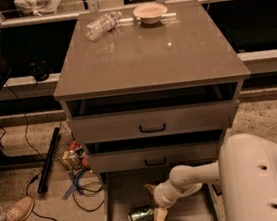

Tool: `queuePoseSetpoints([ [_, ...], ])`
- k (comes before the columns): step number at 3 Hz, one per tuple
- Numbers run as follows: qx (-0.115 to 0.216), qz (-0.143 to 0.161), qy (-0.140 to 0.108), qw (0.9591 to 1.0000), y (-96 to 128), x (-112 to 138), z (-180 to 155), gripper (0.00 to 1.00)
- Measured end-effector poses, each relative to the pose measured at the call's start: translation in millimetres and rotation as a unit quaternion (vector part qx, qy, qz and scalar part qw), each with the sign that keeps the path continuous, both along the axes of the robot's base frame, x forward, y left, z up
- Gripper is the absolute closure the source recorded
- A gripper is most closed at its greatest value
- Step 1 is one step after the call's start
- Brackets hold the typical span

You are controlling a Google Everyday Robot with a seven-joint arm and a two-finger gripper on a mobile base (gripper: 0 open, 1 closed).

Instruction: Pick green can from bottom drawer and place on counter

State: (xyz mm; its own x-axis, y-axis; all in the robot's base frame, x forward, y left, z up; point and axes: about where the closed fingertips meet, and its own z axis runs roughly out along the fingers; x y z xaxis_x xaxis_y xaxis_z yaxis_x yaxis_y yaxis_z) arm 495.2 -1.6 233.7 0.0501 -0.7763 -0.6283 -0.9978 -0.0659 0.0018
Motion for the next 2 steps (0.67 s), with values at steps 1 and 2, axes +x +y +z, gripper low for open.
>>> queuePoseSetpoints([
  [1, -0.009, 0.018, -0.015, 0.9997, 22.3, 3.1, -26.9, 0.0],
  [2, -0.019, 0.026, -0.026, 0.9992, 38.1, 4.6, -49.9, 0.0],
])
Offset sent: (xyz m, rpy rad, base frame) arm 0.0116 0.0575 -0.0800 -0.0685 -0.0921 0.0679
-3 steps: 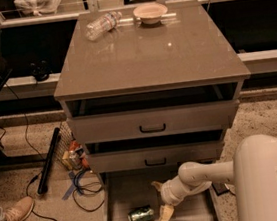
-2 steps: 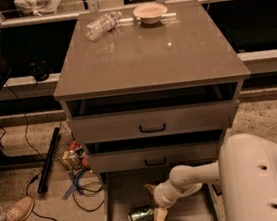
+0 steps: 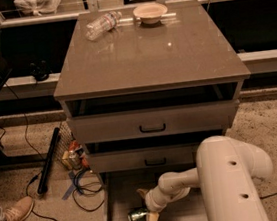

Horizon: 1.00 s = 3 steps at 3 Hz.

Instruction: Pick green can from bottom drawer and place on counter

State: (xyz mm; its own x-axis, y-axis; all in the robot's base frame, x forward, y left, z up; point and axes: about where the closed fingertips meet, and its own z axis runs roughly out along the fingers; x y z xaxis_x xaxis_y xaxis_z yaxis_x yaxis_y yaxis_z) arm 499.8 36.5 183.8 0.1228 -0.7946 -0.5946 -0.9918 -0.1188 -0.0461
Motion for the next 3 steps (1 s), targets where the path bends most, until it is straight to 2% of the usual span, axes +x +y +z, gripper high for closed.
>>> queuePoseSetpoints([
  [2, -0.012, 0.001, 0.007, 0.9999, 13.4, 3.7, -46.3, 0.0],
  [3, -0.017, -0.003, 0.016, 0.9997, 14.5, 4.1, -62.8, 0.16],
])
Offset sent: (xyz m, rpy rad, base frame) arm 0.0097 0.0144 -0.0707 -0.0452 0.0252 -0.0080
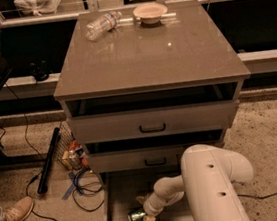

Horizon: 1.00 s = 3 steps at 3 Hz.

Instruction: Pick green can from bottom drawer and place on counter

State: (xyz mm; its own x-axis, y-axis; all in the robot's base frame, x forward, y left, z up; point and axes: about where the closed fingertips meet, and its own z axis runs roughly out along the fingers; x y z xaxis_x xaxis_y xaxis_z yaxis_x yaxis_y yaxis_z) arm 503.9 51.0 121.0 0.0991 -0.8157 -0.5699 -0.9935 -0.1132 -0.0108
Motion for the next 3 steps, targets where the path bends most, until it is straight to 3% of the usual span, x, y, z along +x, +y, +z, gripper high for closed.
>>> queuePoseSetpoints([
  [2, 0.0, -0.008, -0.014, 0.9999, -5.1, 4.1, 4.4, 0.62],
  [3, 0.014, -0.018, -0.045, 0.9987, -19.7, 8.2, 38.8, 0.86],
])
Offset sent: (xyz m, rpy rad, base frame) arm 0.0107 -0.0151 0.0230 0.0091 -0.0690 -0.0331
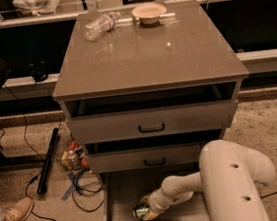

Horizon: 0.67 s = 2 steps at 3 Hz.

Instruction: Pick green can from bottom drawer and place on counter

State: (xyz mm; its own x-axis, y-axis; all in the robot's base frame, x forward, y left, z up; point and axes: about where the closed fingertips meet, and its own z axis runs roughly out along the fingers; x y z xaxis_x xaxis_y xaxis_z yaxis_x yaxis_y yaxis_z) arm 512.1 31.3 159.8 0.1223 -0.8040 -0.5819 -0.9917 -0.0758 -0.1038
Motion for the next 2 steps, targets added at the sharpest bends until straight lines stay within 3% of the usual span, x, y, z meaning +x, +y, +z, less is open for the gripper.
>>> queuePoseSetpoints([
  [1, 0.025, 0.001, -0.028, 0.9993, -26.8, -4.9, 55.6, 1.0],
  [2, 0.053, -0.001, -0.055, 0.9971, -69.6, -6.7, 120.8, 1.0],
])
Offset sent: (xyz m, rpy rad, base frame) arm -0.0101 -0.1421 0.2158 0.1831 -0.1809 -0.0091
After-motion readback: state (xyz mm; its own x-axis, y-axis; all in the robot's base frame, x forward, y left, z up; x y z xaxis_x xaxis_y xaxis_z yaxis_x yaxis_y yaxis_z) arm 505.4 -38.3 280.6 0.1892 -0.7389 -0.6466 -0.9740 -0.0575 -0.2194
